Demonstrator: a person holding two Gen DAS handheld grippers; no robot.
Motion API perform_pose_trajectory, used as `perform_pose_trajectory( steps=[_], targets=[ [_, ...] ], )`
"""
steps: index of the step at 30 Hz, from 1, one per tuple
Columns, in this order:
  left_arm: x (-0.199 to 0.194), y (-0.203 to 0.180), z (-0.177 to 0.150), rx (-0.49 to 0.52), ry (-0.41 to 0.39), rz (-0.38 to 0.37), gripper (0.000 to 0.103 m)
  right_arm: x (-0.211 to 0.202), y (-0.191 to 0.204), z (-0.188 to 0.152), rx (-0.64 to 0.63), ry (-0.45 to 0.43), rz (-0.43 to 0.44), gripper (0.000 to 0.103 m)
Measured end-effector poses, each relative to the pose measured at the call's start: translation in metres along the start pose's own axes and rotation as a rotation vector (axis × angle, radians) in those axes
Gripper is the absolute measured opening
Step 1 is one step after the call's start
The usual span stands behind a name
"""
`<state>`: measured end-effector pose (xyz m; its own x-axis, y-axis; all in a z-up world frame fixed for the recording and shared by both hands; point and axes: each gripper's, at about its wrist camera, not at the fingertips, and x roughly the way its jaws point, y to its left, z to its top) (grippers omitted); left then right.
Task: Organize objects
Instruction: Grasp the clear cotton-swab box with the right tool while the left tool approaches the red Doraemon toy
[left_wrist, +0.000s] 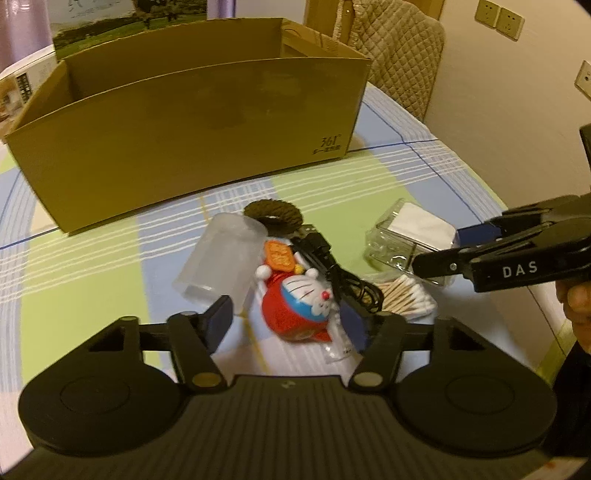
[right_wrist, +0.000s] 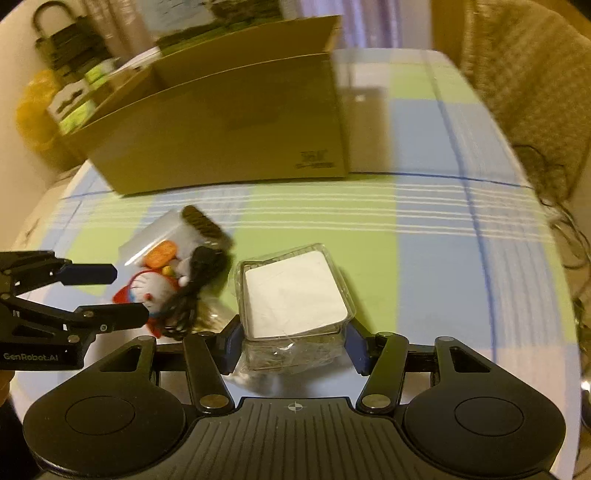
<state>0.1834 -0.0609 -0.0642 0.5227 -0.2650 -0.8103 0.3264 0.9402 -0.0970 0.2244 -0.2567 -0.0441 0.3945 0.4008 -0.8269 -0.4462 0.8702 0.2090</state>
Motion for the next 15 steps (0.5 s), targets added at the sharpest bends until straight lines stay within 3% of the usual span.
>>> perform_pose_trajectory(
  steps=[3,9,15],
  targets=[
    [0.008,-0.004,0.003,0.01,0.009,-0.006,0.043,-0.001,-0.001,-0.003,0.009,-0.004,-0.01,0.053],
    [0.023,-0.007,0.004,0.025,0.04,0.006,0.041,0.002,0.002,-0.004,0.005,-0.009,-0.024,0.054],
    [0.011,-0.004,-0.009,-0.003,0.058,0.017,0.041,-0.006,0.008,-0.007,0.018,-0.006,-0.065,0.054]
  ],
)
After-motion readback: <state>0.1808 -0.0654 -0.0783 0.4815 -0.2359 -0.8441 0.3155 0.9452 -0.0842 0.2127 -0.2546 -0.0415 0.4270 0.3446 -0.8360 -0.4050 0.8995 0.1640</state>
